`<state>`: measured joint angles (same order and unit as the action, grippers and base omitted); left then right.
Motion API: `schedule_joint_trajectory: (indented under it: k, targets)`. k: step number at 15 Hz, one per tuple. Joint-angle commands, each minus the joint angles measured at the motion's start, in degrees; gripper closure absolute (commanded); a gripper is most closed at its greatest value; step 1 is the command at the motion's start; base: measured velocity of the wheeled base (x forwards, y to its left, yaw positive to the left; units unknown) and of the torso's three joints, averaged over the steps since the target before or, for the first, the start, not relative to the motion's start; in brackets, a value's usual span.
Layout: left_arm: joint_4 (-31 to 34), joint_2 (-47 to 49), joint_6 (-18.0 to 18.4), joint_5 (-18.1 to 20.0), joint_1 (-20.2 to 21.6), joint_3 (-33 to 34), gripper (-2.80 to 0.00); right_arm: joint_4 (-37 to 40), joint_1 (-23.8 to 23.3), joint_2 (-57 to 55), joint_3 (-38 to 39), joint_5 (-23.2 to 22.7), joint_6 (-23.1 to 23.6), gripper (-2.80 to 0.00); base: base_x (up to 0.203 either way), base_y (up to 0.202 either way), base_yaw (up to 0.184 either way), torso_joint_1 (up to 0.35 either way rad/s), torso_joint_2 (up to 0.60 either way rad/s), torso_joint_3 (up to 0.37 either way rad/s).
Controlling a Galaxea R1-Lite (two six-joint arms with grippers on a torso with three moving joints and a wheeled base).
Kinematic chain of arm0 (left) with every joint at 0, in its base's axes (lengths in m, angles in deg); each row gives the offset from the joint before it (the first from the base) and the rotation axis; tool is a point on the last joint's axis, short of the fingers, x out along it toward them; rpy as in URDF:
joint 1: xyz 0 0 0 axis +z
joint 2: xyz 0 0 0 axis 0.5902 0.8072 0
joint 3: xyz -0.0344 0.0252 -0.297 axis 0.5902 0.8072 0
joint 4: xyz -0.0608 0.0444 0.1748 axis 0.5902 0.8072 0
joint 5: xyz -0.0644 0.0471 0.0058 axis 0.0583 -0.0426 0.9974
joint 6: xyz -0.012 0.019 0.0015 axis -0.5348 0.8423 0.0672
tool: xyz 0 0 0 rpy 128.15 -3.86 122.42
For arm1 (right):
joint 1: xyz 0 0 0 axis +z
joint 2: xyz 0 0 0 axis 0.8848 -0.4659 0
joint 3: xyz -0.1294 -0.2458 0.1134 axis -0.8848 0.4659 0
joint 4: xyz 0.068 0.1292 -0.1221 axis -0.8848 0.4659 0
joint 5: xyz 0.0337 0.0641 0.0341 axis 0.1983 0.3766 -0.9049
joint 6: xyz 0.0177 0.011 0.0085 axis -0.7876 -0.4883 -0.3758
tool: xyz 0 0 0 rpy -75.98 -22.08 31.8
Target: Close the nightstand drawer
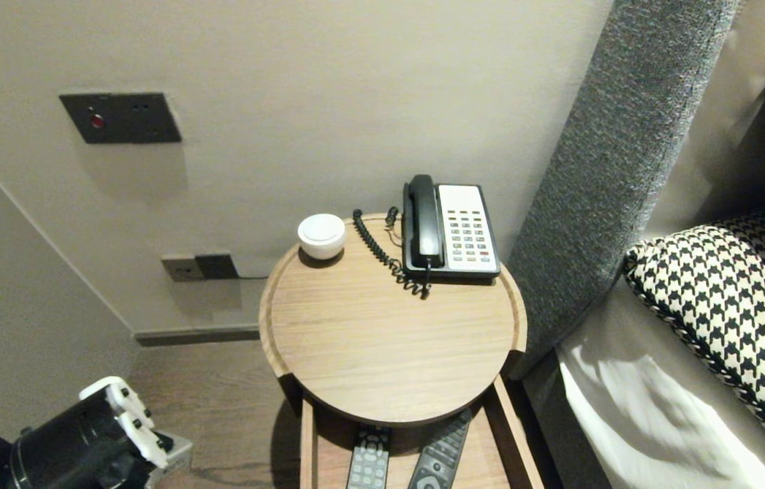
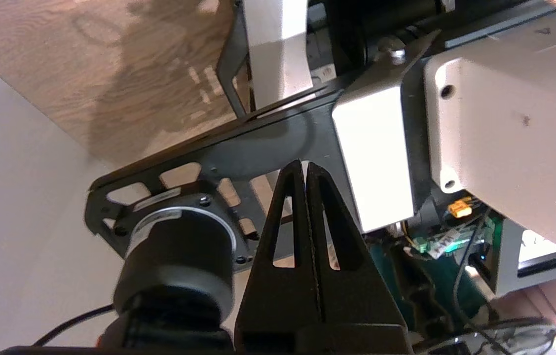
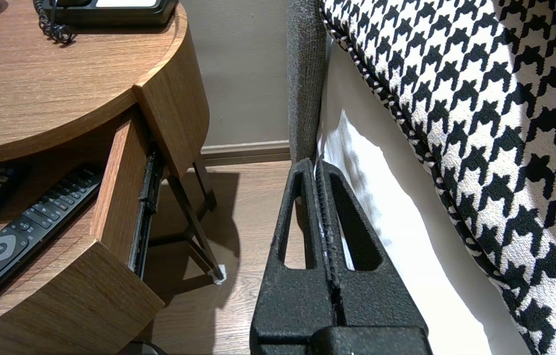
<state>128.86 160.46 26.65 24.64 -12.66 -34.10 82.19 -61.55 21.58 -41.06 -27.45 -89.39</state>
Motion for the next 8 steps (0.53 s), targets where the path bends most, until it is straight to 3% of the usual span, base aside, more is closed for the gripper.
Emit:
schedule_joint_trajectory:
  k: [1,4,8]
  targets:
    - [-0.89,6.80,-2.69,-0.15,-3.46,-2.57,0.00,-0.05,0.02,0.02,2.29,0.06,0.00,0.00,0.000,0.000,0.000,0.000,0.00,0.000]
    - [-6.14,10.41,-8.75,-1.90,-6.95,-4.21,0.00,-0.05,0.02,0.02,2.29,-0.02,0.00,0.00,0.000,0.000,0.000,0.000,0.00,0.000]
    - [-5.75,11.54,-8.89,-1.96,-9.18,-4.11,0.00,-0.05,0.02,0.02,2.29,-0.02,0.00,0.00,0.000,0.000,0.000,0.000,0.00,0.000]
